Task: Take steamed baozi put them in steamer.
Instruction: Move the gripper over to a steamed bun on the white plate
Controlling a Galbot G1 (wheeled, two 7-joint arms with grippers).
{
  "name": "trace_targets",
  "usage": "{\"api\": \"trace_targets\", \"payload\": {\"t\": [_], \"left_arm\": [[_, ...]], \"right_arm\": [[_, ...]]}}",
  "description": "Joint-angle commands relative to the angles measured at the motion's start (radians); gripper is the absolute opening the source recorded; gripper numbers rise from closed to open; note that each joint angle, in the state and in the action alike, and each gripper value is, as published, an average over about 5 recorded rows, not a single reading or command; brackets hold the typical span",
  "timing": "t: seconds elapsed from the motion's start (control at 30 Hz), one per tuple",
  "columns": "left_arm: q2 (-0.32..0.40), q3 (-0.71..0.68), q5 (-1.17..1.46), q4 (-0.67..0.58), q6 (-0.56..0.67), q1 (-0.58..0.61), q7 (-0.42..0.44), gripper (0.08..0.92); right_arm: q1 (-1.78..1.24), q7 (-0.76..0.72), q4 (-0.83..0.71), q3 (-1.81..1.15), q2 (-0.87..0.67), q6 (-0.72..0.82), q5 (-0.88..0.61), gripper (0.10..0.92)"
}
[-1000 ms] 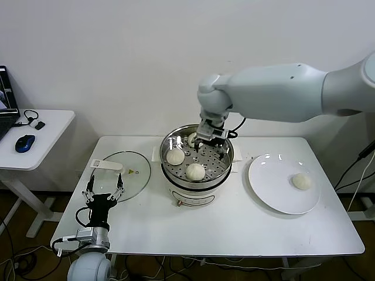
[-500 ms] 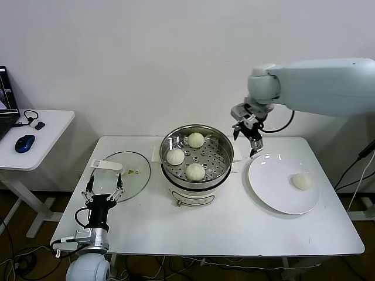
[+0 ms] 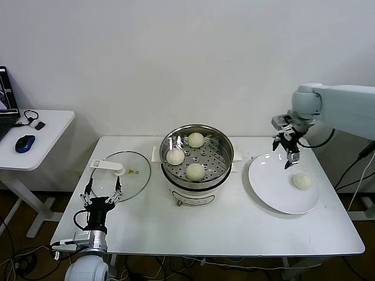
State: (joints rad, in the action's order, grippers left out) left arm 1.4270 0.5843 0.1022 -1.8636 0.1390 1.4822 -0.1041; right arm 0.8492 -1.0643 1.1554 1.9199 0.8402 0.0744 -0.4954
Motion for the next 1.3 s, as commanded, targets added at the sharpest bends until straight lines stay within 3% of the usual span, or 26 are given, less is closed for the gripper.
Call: {"api": "trace_targets", "payload": {"t": [0.03, 0.5, 1.3], "left_arm": [[0.005, 0.0, -0.01, 0.007, 0.005, 0.0, 0.005, 0.823], [0.016, 0.005, -0.034, 0.016, 0.037, 0.03, 0.003, 0.823], [0.034, 0.004, -0.067, 0.026, 0.042, 0.035, 0.003, 0.823]], "right_arm": [[-0.183, -0.005, -0.184, -0.089, -0.126, -0.085, 0.142, 0.823], [-0.468, 0.001, -0.472, -0.42, -0.09, -0.23, 0.313, 0.823], [-0.666, 0.009, -0.626, -0.656, -0.026, -0.273, 0.401, 0.823]]}}
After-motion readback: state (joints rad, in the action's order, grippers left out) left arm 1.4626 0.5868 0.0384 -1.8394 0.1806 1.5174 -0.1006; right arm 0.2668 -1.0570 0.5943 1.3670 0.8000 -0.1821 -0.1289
